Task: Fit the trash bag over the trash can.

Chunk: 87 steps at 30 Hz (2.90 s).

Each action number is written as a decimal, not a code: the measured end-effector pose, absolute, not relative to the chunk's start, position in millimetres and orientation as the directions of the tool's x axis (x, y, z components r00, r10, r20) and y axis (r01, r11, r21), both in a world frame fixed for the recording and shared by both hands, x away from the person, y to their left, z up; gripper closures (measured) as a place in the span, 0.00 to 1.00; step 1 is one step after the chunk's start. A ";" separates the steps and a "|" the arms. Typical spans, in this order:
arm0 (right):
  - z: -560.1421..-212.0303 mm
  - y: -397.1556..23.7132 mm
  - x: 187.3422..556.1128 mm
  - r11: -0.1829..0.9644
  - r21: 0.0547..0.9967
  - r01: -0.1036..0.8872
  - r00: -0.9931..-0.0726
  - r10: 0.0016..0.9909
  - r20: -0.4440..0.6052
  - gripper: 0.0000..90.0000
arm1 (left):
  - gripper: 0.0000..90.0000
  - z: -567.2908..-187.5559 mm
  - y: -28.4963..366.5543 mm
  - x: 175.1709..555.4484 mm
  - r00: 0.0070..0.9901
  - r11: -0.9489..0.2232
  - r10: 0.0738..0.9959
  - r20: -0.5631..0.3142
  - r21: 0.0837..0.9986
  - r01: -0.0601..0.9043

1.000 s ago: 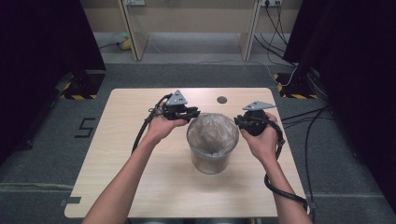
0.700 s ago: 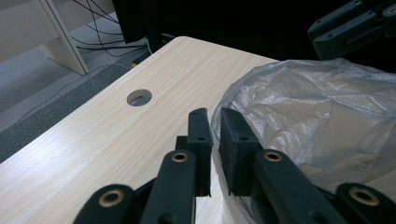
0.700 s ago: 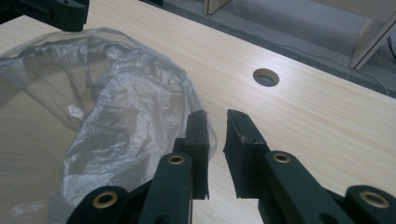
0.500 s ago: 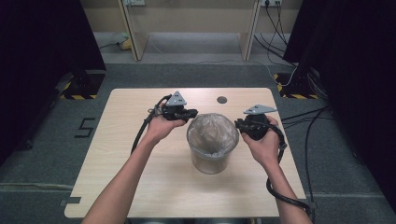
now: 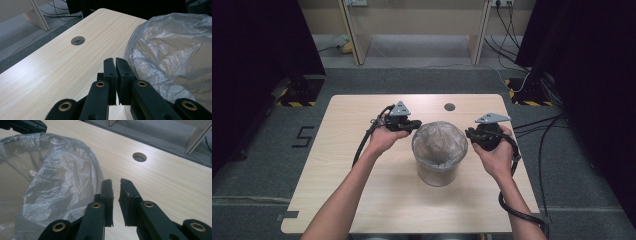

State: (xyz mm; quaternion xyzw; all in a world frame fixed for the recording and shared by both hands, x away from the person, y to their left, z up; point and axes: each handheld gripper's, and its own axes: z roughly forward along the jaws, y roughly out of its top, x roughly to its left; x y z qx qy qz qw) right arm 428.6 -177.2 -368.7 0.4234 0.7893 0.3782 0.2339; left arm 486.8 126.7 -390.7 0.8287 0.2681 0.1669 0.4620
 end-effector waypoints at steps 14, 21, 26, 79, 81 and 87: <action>-347.0 -156.3 409.9 0.372 0.827 0.421 -0.598 0.800 -0.055 0.83 | 0.83 -358.6 116.1 455.3 0.844 -0.429 0.522 0.121 0.893 0.138; -351.5 -126.2 406.3 0.445 0.794 0.415 -0.688 0.725 -0.047 0.81 | 0.85 -363.2 89.8 445.3 0.902 -0.530 0.400 0.161 0.844 0.084; -357.6 -115.6 410.3 0.501 0.749 0.433 -0.712 0.700 -0.057 0.81 | 0.86 -371.0 85.0 447.1 0.915 -0.604 0.361 0.183 0.793 0.079; -344.2 -128.0 416.6 0.496 0.754 0.430 -0.706 0.706 -0.062 0.90 | 0.83 -375.4 81.8 448.1 0.908 -0.626 0.364 0.206 0.776 0.075; -346.8 -123.4 415.0 0.515 0.739 0.435 -0.729 0.683 -0.047 0.91 | 0.83 -376.9 81.9 448.3 0.907 -0.631 0.366 0.209 0.772 0.077; -367.5 -117.8 421.0 0.568 0.655 0.498 -0.737 0.676 -0.026 0.88 | 0.84 -376.9 80.8 447.4 0.910 -0.636 0.357 0.211 0.769 0.071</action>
